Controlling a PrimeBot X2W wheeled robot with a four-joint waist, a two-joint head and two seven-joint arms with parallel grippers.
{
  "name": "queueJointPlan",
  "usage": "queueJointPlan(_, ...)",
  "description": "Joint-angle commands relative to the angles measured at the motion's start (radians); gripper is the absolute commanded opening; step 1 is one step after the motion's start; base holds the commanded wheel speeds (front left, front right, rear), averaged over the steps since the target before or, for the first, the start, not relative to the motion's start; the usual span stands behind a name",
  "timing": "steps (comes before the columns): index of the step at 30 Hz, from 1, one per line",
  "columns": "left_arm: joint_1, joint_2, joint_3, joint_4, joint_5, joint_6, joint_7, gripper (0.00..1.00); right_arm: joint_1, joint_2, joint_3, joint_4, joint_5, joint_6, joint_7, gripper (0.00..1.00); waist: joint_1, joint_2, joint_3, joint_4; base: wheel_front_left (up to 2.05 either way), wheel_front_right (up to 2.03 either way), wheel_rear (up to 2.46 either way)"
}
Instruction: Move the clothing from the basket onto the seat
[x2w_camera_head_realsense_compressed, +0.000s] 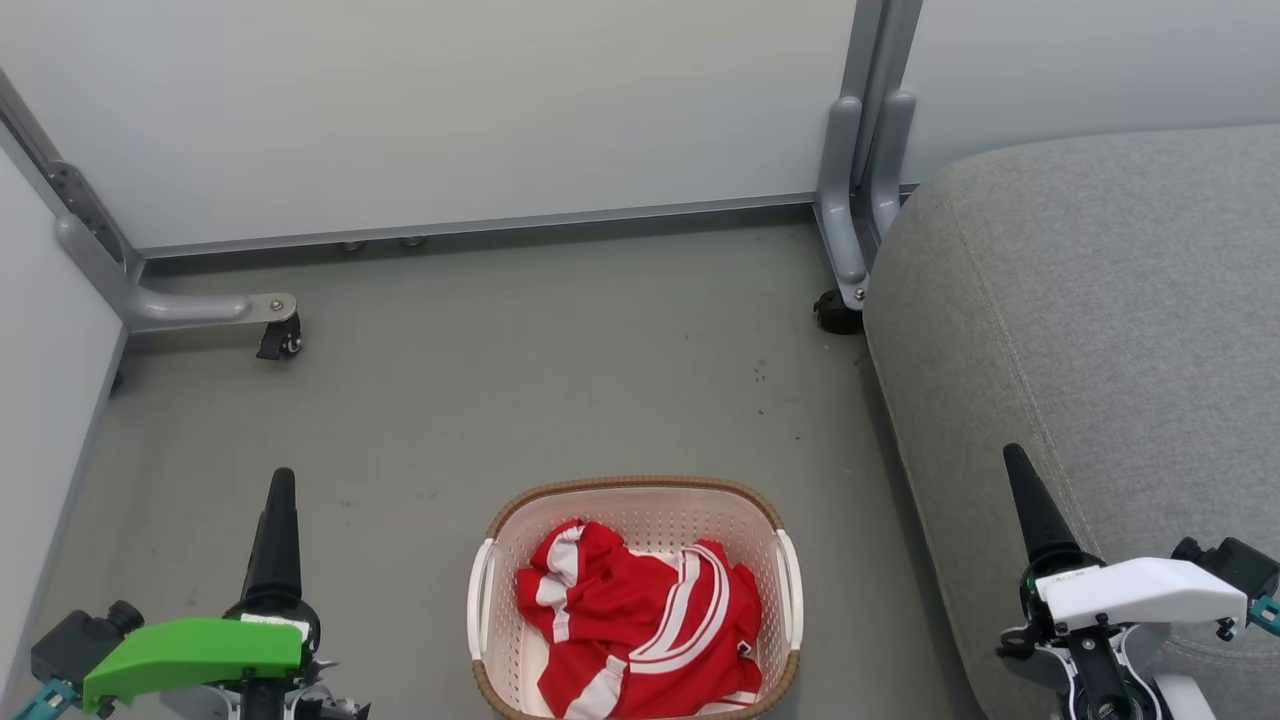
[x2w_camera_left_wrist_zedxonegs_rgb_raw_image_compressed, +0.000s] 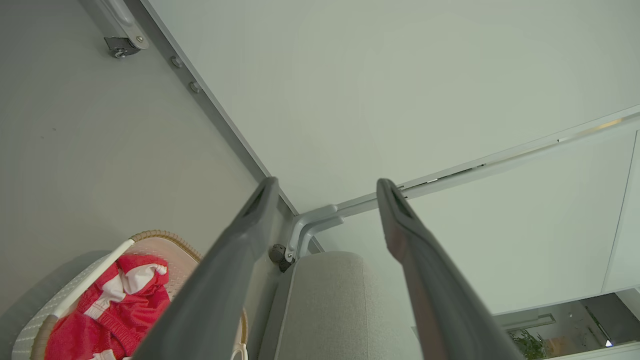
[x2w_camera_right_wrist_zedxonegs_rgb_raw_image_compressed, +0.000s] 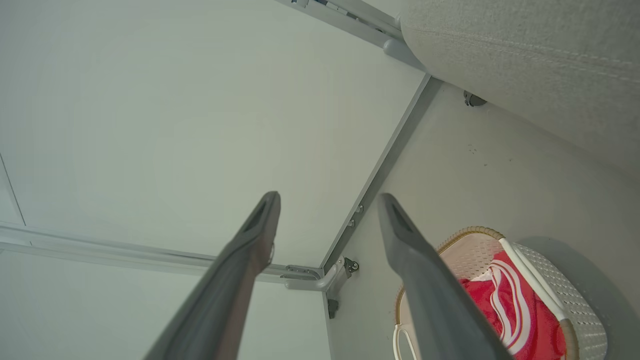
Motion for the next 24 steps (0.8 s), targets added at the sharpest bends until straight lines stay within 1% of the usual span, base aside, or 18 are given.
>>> queueJointPlan(1,-0.004,0.004,0.002,-0.02,0.026,0.0,-0.006,1.0,-0.003,-0.005,0.004,-0.02,-0.024,0.0,-0.006,1.0,0.0,-0.0001,0.0,0.0,0.0,0.0,0.0)
queueJointPlan(2,0.0,0.004,0.0,-0.028,0.066,0.0,-0.013,1.0,0.001,-0.005,0.014,-0.027,-0.07,0.0,-0.013,1.0,0.0,-0.0001,0.001,0.0,0.0,0.0,0.0)
queueJointPlan(8,0.011,0.005,-0.021,-0.054,0.199,0.004,-0.036,1.0,0.013,-0.006,0.049,-0.042,-0.212,0.0,-0.037,1.0,0.0,-0.0001,0.003,-0.002,0.0,0.0,0.0)
queueJointPlan(14,0.023,0.006,-0.04,-0.065,0.304,0.013,-0.058,1.0,0.027,-0.007,0.059,-0.048,-0.318,0.0,-0.058,1.0,0.0,-0.0001,0.005,-0.003,0.0,0.0,0.0)
queueJointPlan(24,0.033,0.007,-0.062,-0.091,0.456,0.024,-0.091,1.0,0.034,-0.008,0.08,-0.076,-0.459,0.0,-0.091,1.0,0.0,-0.0001,0.007,-0.006,0.0,0.0,0.0)
